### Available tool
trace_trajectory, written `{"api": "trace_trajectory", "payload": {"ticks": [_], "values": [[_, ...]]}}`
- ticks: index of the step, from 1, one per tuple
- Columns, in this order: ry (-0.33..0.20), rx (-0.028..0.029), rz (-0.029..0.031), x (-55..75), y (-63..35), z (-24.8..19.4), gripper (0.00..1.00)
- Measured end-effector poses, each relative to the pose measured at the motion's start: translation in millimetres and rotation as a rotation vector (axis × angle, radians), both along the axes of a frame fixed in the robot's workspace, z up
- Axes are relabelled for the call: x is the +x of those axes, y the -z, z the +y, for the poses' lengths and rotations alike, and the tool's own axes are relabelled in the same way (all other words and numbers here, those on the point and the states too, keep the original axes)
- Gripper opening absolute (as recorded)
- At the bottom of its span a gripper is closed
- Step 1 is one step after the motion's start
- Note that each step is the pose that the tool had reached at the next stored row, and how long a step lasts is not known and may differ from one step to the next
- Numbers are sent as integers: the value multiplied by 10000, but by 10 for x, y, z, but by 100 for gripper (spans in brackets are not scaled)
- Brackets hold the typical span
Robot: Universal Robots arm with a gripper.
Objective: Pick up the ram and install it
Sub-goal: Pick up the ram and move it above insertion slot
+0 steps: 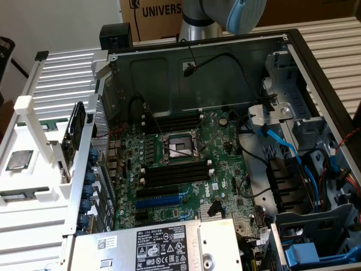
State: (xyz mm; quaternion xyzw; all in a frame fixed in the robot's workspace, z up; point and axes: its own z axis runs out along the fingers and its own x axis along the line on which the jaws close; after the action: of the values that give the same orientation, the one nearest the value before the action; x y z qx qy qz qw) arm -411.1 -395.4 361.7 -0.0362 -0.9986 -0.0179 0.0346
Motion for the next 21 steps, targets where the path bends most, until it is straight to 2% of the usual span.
{"api": "trace_trajectory", "payload": {"ticks": [5,9,11,21], "values": [[-11,0,0,-1,0,0,10],[-808,0,-1,-4,1,0,10],[-1554,0,0,-4,0,0,10],[-3561,0,0,-4,2,0,10]]}}
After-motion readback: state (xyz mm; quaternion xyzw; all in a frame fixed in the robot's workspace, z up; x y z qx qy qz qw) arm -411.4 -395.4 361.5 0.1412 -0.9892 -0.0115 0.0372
